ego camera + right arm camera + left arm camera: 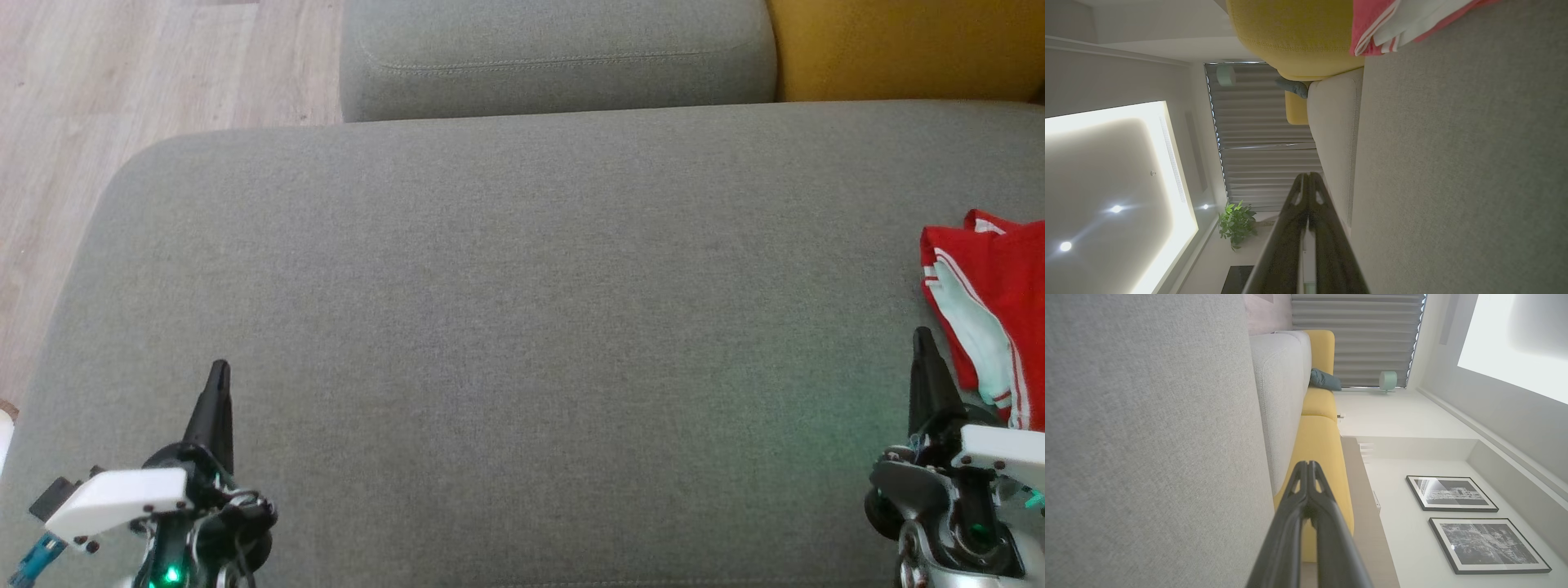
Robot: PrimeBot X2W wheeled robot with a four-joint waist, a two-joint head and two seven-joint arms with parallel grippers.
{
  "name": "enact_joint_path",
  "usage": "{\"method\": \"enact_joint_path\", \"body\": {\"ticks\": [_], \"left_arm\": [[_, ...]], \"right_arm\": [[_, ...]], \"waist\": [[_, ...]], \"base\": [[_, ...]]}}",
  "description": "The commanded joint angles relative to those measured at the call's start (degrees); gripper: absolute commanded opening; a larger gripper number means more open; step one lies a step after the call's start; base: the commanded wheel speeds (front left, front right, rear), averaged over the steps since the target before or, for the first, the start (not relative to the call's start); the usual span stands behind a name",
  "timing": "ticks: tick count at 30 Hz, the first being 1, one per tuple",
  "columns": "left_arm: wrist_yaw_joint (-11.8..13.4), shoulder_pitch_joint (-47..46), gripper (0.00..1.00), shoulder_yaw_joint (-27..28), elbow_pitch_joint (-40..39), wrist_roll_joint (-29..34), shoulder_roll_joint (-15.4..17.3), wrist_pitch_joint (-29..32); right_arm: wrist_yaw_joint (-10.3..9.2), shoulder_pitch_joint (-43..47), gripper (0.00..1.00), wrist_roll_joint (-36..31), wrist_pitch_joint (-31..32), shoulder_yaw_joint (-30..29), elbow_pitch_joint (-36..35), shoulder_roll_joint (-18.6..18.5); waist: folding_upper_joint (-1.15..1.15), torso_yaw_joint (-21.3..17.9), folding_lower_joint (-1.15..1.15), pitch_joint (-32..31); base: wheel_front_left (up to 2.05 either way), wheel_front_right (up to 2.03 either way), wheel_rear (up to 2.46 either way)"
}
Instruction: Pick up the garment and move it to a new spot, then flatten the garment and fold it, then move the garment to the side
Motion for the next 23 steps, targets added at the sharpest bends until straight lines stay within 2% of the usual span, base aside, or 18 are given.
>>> {"method": "enact_joint_path", "body": {"ticks": [1,23], "left_arm": [[-0.4,-3.3,0.0,2.1,-2.2,-0.2,0.7,0.2],[-0.4,-3.3,0.0,2.1,-2.2,-0.2,0.7,0.2]], "right_arm": [[0.39,-1.1,0.0,0.4,0.4,1.2,-2.3,-0.3],[0.39,-1.1,0.0,0.4,0.4,1.2,-2.3,-0.3]], "waist": [[0.0,0.0,0.0,0.0],[0.0,0.0,0.0,0.0]], "base": [[0.0,0.0,0.0],[0.0,0.0,0.0]]}}
